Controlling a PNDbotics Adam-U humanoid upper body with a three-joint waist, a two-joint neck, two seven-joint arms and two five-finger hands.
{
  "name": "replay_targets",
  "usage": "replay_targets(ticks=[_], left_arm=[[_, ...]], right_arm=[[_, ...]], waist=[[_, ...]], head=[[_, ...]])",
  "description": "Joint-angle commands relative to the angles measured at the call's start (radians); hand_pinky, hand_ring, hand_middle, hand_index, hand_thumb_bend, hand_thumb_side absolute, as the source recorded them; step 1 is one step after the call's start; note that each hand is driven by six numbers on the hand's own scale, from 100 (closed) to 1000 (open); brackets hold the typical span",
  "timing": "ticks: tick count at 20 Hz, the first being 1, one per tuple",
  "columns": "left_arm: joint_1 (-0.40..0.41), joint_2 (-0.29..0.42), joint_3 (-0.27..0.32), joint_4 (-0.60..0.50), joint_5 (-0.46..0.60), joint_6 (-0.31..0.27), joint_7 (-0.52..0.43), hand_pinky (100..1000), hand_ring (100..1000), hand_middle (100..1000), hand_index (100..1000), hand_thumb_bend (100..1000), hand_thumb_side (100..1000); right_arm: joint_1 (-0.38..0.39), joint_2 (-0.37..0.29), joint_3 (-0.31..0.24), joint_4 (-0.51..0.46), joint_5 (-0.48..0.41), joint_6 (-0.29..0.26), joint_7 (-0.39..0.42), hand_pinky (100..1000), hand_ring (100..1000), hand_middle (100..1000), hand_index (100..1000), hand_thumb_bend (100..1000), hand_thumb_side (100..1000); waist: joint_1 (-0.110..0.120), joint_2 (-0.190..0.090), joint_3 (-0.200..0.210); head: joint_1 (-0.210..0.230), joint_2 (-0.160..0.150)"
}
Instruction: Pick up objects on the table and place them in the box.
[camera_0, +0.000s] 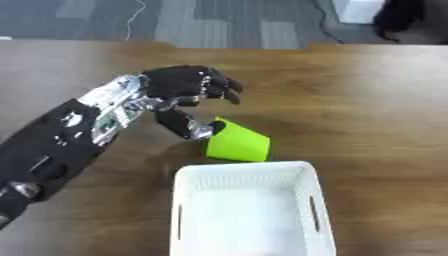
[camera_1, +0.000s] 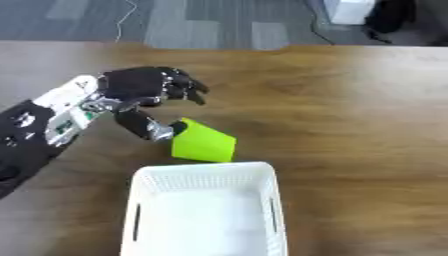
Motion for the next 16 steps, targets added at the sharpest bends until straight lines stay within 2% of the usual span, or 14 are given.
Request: replay_targets(ticks=[1, 9, 13, 16], left_arm=[[-0.024, -0.004, -0.002, 0.02, -0.037, -0.028, 0.007, 862, 789, 874, 882, 1000, 1000], [-0.037, -0.018, -0.014, 0.053, -0.098, -0.063, 0.017, 912, 823, 887, 897, 1000, 1000], [-0.041, -0.021, -0.024, 0.073, -0.159, -0.083, -0.044, 1000, 901, 913, 916, 1000, 1000], [-0.041, -0.02, -0.03, 0.085, -0.216, -0.103, -0.115, 1000, 941, 924, 932, 1000, 1000]], right_arm=[[-0.018, -0.01, -0.003, -0.013, -0.007, -0.001, 0.007, 239, 417, 556, 550, 100, 1000], [-0.024, -0.011, -0.002, -0.013, -0.011, -0.002, 0.015, 240, 418, 557, 550, 100, 1000], [-0.024, -0.011, -0.003, -0.013, -0.013, -0.002, 0.018, 240, 419, 558, 550, 100, 1000], [-0.024, -0.011, -0.002, -0.013, -0.014, -0.002, 0.021, 239, 419, 559, 550, 100, 1000]], waist=[[-0.001, -0.016, -0.003], [0.003, -0.02, -0.009], [0.004, -0.022, -0.011], [0.005, -0.022, -0.011]], head=[[0.015, -0.017], [0.025, -0.022], [0.029, -0.022], [0.033, -0.019]])
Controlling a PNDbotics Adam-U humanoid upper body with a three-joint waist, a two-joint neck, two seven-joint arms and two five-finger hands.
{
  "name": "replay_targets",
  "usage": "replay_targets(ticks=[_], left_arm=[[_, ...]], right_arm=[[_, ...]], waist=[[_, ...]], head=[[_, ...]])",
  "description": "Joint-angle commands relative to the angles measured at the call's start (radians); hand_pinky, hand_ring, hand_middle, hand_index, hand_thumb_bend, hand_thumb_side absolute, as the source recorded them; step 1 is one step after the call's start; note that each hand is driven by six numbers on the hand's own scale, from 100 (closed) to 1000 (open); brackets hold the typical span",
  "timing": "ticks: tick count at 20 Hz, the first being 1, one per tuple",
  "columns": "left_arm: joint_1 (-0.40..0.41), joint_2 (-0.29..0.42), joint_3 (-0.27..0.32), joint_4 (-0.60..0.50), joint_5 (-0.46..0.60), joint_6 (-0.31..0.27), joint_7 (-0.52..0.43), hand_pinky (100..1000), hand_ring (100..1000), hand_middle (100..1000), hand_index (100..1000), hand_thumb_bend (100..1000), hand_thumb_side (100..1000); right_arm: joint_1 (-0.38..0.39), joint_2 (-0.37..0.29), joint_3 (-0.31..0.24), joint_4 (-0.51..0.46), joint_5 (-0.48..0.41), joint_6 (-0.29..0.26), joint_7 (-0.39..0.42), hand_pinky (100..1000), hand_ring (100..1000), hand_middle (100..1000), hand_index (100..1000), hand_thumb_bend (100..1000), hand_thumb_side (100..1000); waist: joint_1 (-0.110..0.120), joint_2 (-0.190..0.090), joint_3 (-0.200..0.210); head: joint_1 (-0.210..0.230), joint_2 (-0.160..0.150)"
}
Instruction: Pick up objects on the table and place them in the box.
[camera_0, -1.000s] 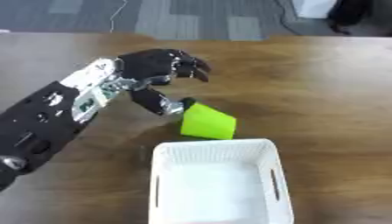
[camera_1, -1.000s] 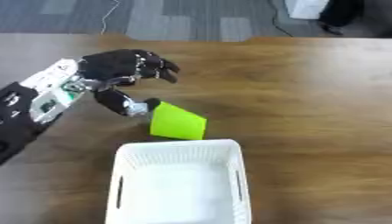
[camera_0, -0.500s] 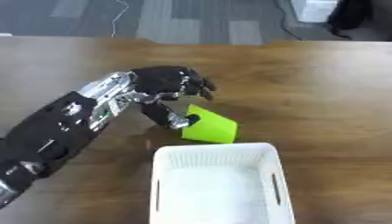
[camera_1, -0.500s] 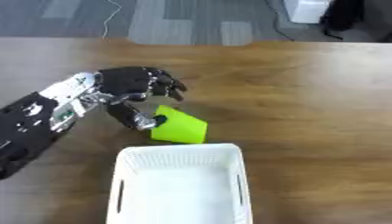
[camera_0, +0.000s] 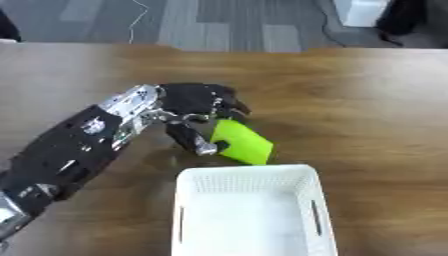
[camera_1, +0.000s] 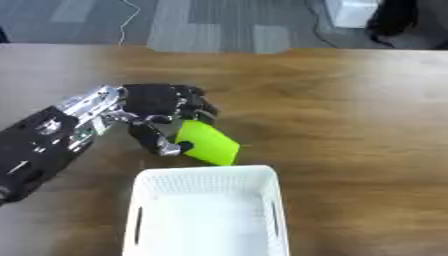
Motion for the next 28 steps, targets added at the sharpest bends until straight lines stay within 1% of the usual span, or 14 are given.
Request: replay_targets(ticks=[1, 3, 5, 8, 11, 15, 20, 24, 28], left_arm=[[-0.01, 0.011, -0.008, 0.017, -0.071, -0.021, -0.08, 1000, 945, 926, 937, 1000, 1000], [-0.005, 0.009, -0.01, 0.034, -0.11, -0.034, -0.136, 1000, 974, 948, 953, 1000, 1000], [0.001, 0.006, -0.012, 0.06, -0.149, -0.044, -0.205, 1000, 1000, 974, 990, 1000, 1000], [0.004, 0.006, -0.015, 0.091, -0.226, -0.054, -0.318, 1000, 1000, 1000, 1000, 1000, 1000], [0.009, 0.004, -0.014, 0.118, -0.313, -0.056, -0.421, 1000, 1000, 1000, 1000, 1000, 1000], [0.017, 0.001, -0.013, 0.149, -0.395, -0.048, -0.508, 1000, 1000, 1000, 1000, 1000, 1000], [0.032, 0.007, -0.009, 0.203, -0.476, -0.013, -0.618, 1000, 1000, 1000, 1000, 1000, 1000], [0.045, 0.014, -0.005, 0.223, -0.48, -0.006, -0.65, 1000, 1000, 1000, 1000, 1000, 1000], [0.035, 0.014, 0.002, 0.23, -0.413, 0.013, -0.651, 1000, 1000, 1000, 1000, 1000, 1000]], right_arm=[[-0.016, -0.011, -0.002, -0.013, -0.007, 0.0, 0.004, 239, 419, 559, 550, 100, 1000], [-0.016, -0.011, -0.002, -0.013, -0.007, 0.0, 0.005, 239, 419, 559, 550, 100, 1000], [-0.016, -0.01, -0.002, -0.013, -0.008, 0.0, 0.006, 239, 419, 559, 550, 100, 1000], [-0.016, -0.01, -0.002, -0.013, -0.008, 0.001, 0.007, 238, 419, 559, 550, 100, 1000], [-0.016, -0.011, -0.002, -0.013, -0.008, 0.001, 0.007, 238, 419, 559, 550, 100, 1000], [-0.016, -0.011, -0.002, -0.013, -0.009, 0.002, 0.009, 237, 419, 559, 551, 100, 1000], [-0.016, -0.013, -0.002, -0.013, -0.009, 0.005, 0.01, 237, 419, 560, 551, 100, 1000], [-0.017, -0.016, -0.001, -0.013, -0.011, 0.006, 0.012, 237, 420, 563, 554, 100, 1000], [-0.017, -0.017, -0.002, -0.013, -0.014, 0.007, 0.013, 239, 421, 565, 555, 100, 1000]], waist=[[0.002, -0.015, -0.002], [0.001, -0.014, -0.003], [0.0, -0.013, -0.003], [0.001, -0.014, -0.003], [0.001, -0.014, -0.003], [0.001, -0.014, -0.003], [0.005, -0.016, -0.002], [0.008, -0.018, -0.002], [0.01, -0.02, -0.002]], head=[[0.012, -0.012], [0.013, -0.011], [0.013, -0.01], [0.015, -0.007], [0.019, -0.003], [0.019, 0.0], [0.019, 0.006], [0.018, 0.01], [0.021, 0.012]])
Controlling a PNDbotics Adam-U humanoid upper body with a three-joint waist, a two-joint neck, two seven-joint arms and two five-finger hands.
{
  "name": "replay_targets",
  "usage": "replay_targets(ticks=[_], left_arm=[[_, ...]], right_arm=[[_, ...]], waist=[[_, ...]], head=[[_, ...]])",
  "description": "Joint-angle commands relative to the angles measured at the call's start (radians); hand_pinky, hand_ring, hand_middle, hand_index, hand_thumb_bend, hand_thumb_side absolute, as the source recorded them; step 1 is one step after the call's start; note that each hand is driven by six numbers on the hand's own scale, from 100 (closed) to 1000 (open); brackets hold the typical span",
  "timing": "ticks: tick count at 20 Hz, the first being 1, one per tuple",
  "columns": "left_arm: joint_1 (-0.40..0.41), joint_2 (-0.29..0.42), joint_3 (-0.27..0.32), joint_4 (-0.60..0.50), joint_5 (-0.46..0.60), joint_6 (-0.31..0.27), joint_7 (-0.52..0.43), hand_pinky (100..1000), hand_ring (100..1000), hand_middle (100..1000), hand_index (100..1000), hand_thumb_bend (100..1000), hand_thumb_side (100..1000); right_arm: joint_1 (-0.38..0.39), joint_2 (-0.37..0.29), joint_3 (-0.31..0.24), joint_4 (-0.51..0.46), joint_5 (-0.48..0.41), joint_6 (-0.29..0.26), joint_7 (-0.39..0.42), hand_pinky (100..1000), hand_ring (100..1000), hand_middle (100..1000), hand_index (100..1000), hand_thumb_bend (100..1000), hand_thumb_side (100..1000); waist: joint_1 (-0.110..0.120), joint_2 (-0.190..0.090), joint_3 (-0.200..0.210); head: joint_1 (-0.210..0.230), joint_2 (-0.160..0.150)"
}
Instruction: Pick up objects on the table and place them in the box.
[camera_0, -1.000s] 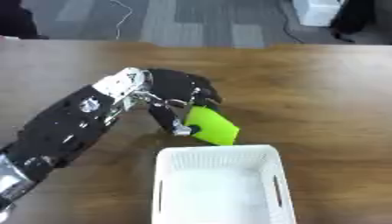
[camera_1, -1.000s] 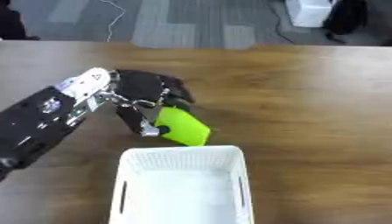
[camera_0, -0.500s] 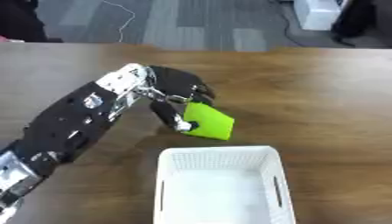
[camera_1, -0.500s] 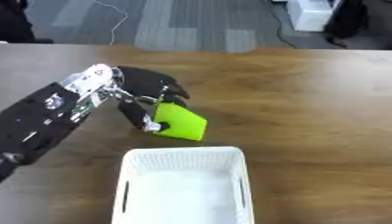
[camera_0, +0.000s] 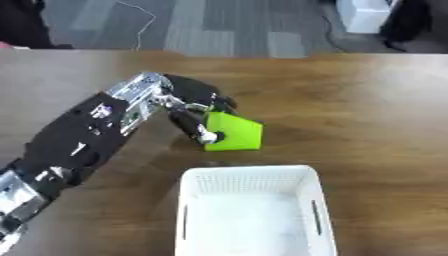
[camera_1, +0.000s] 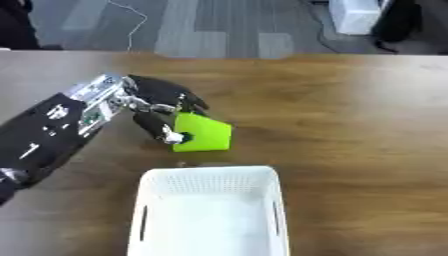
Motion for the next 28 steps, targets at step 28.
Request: replay_targets(ticks=[28], left_arm=[[0.008, 0.119, -0.176, -0.159, 0.245, 0.043, -0.374, 1000, 1000, 1000, 1000, 1000, 1000]], right_arm=[[0.0, -0.029, -0.002, -0.013, 0.0, 0.009, 0.013, 240, 423, 569, 558, 100, 1000]], waist=[[0.009, -0.015, 0.015]], head=[[0.017, 0.001]])
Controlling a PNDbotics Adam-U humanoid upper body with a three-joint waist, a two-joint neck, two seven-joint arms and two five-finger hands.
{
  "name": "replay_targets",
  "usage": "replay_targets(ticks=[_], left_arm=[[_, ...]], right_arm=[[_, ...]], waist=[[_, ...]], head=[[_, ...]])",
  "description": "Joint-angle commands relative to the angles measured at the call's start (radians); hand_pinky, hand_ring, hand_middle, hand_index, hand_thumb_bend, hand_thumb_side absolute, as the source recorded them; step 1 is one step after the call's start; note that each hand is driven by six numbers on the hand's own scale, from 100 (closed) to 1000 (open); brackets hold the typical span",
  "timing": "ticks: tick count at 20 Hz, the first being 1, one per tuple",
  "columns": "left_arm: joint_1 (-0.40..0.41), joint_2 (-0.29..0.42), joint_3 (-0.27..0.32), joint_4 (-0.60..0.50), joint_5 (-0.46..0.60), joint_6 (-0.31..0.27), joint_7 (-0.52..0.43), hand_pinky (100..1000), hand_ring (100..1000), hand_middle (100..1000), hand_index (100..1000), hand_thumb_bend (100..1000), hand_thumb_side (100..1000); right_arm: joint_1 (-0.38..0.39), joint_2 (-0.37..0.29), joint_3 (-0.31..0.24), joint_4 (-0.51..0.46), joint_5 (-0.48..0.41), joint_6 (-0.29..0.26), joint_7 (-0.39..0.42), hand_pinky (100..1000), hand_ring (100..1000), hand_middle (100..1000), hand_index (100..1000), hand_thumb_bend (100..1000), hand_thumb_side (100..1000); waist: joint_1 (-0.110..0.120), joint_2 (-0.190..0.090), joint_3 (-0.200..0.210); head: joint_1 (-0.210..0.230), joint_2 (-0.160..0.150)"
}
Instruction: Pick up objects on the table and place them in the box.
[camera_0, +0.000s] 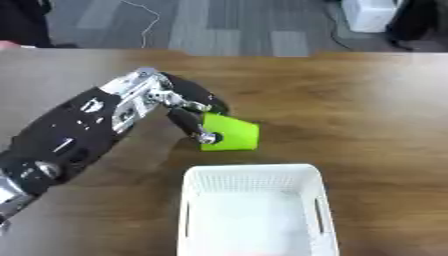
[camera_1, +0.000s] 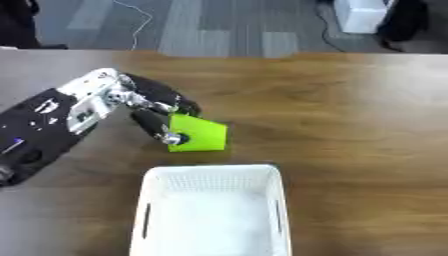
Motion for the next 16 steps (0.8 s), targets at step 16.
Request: replay_targets(ticks=[16], left_arm=[[-0.064, -0.017, -0.142, 0.065, -0.369, -0.344, -0.176, 1000, 1000, 1000, 1000, 1000, 1000]], right_arm=[[-0.007, -0.035, -0.018, -0.013, -0.01, 0.011, -0.015, 247, 426, 572, 565, 100, 1000]], waist=[[0.025, -0.033, -0.003]], head=[[0.13, 0.058]])
